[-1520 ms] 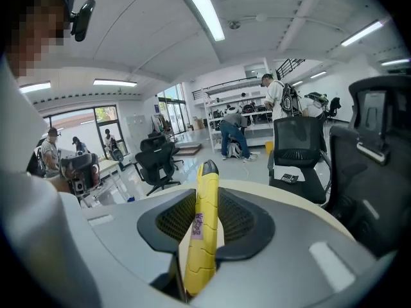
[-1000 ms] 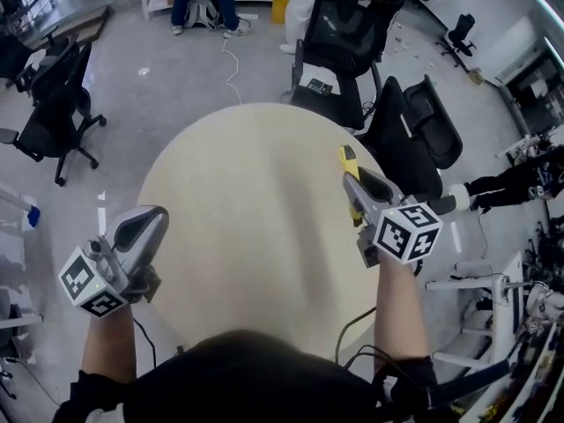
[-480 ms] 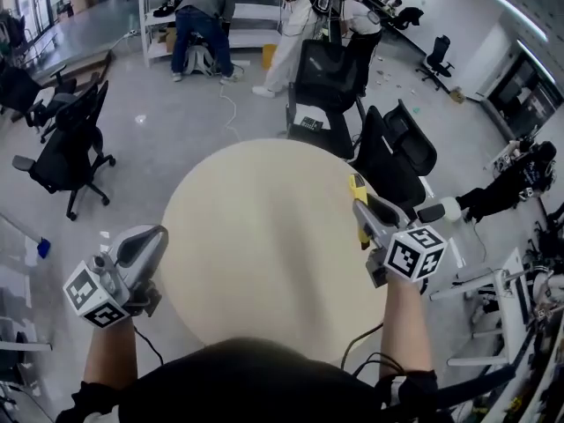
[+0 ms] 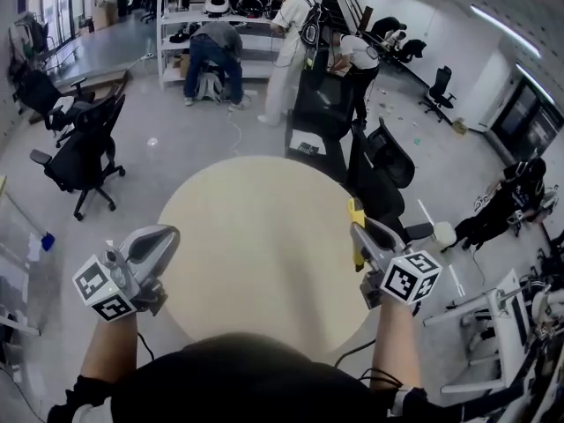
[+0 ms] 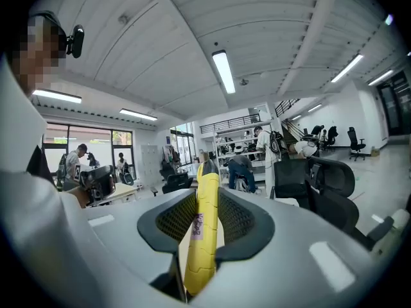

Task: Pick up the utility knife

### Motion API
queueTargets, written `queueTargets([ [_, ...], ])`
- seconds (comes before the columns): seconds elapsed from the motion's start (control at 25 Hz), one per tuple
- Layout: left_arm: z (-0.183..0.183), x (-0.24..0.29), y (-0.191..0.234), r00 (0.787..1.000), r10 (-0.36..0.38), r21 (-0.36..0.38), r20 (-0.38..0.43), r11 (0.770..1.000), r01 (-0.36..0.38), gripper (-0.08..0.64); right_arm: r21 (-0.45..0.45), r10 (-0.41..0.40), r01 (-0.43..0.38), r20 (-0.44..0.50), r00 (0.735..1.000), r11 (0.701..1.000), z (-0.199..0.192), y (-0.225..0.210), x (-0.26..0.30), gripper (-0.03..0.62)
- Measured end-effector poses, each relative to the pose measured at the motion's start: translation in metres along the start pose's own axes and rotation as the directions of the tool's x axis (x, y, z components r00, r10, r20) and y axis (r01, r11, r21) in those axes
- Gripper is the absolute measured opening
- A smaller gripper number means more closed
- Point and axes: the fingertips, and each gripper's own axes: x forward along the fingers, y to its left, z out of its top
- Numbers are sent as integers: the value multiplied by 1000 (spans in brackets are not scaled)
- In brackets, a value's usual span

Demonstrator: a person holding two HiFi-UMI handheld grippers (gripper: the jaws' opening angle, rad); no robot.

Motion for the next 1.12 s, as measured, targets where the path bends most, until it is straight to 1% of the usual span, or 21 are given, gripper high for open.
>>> queueTargets([
  [0.08,-12,6,-38,1000,14,-8,-7,1000,-15,-8,-1,32,-32,1,999,999,-6,-7,-32,121],
  [0.2,-24,15,-71,999,31,-28,-16,999,-32,-8,-2,70,-70,-6,998,998,-14,-14,-56,121],
  [0.28,-29,23,-85,999,27,-33,-32,999,-28,-8,9,85,-85,-8,996,996,-17,-19,-62,121],
  [0.4,-26,31,-97,999,23,-31,-50,999,-24,-8,29,116,-116,-13,993,993,-17,-16,-63,122],
  [0.56,-26,26,-112,999,12,-20,-44,1000,-13,-8,41,165,-165,0,986,985,-20,-4,-69,123],
  [0.64,-30,22,-110,999,0,-28,-49,1000,-1,-8,63,163,-164,31,986,984,-22,-2,-70,123],
  [0.72,-34,12,-100,998,3,-37,-60,999,-5,-8,106,167,-173,68,984,979,-28,6,-62,123],
  [0.84,-36,-10,-85,998,6,-24,-60,1000,-7,-8,140,169,-180,85,982,974,-42,22,-49,123],
  [0.96,-35,-17,-78,998,-11,-26,-61,1000,9,-8,140,139,-150,79,987,979,-46,28,-49,123],
  [1.12,-30,-15,-69,998,-3,-37,-64,999,0,-8,124,143,-152,77,987,981,-36,31,-41,123],
])
